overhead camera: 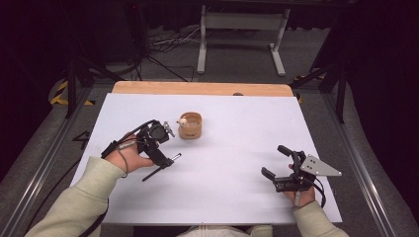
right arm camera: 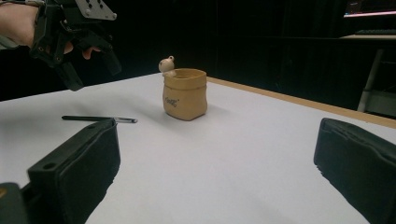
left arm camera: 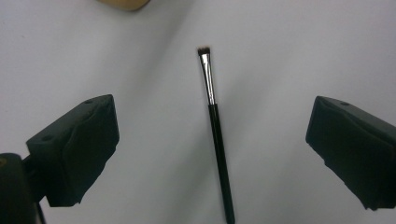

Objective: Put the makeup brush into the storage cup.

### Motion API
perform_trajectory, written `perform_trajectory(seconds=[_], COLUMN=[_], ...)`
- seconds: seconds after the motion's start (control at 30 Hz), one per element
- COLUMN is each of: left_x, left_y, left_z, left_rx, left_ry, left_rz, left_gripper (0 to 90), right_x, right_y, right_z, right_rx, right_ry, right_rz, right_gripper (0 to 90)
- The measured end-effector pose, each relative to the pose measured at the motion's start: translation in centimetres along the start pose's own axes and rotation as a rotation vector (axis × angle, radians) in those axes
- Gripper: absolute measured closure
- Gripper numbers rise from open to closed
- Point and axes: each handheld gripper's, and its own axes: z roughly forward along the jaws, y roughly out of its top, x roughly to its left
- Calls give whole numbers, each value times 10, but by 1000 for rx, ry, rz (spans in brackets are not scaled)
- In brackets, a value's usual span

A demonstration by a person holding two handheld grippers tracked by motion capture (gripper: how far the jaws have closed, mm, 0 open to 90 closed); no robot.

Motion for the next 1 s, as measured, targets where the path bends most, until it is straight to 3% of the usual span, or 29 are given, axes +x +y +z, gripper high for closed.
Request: perform_trajectory(seconds=[0.43,1.0], left_x=[1,1], left_y=[2,2], left_z=[12,33], left_rx=[73,115], left_ry=[-15,-37], left_rz=[-3,-15], left_gripper=[47,63], right_x=[-1,-2], right_y=[-1,-1], right_z=[0,1], right_rx=[6,11], right_ry=[10,19], right_rz=[21,36], right_gripper=[8,9])
